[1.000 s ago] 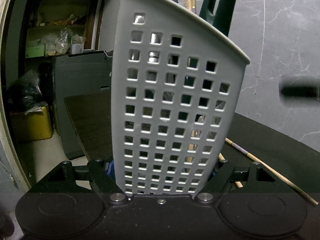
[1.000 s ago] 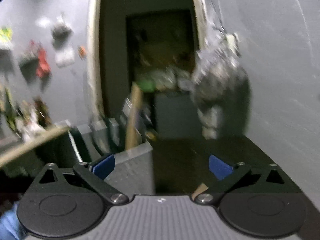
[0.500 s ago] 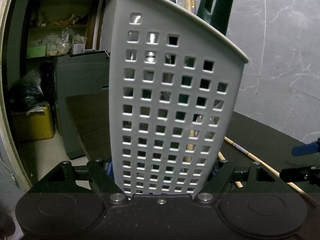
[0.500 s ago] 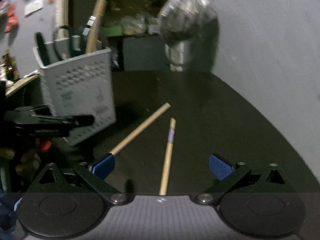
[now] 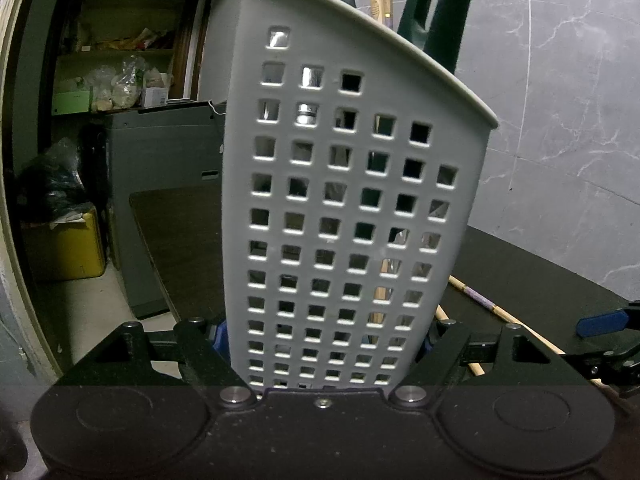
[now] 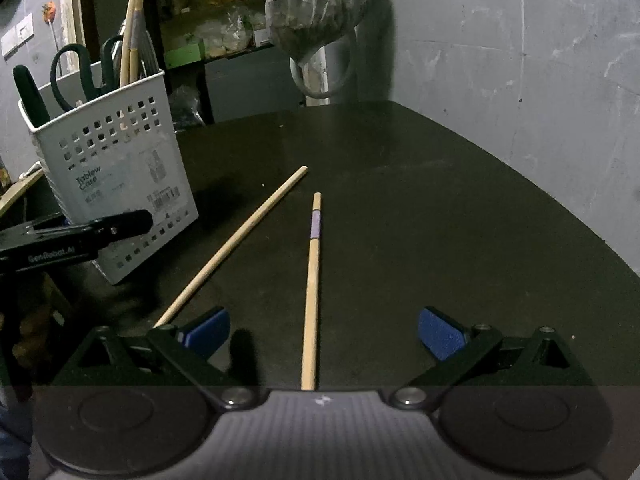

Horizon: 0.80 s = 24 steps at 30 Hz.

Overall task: Organize utensils
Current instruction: 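Move the right tool back down to the remaining chopsticks, then close the right tool on the two purple-banded chopsticks together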

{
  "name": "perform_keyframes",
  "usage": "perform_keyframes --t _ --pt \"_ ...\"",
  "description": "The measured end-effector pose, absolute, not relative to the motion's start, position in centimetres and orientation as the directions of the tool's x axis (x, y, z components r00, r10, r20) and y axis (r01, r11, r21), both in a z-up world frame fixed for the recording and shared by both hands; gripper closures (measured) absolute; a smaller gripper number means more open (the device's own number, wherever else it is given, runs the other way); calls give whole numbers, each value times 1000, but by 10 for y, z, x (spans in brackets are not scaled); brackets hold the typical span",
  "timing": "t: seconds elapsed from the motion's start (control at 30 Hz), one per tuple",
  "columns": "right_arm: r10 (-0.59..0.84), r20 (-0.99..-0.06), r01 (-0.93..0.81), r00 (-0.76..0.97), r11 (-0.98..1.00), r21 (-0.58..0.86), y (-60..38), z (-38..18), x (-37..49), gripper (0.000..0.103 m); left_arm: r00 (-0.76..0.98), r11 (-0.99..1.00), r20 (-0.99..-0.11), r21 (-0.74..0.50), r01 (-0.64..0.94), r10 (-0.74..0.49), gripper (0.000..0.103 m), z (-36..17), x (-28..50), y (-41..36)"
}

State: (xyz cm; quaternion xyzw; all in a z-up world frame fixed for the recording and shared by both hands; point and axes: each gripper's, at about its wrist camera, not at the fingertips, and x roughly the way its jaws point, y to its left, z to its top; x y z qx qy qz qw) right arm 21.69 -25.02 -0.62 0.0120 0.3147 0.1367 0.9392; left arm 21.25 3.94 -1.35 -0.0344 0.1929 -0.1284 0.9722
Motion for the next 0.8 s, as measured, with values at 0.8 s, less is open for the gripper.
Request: perform_keyframes --t 0.8 --pt "211 -593 -236 777 971 36 -247 -7 218 10 893 965 -366 -115 236 -262 23 -14 213 39"
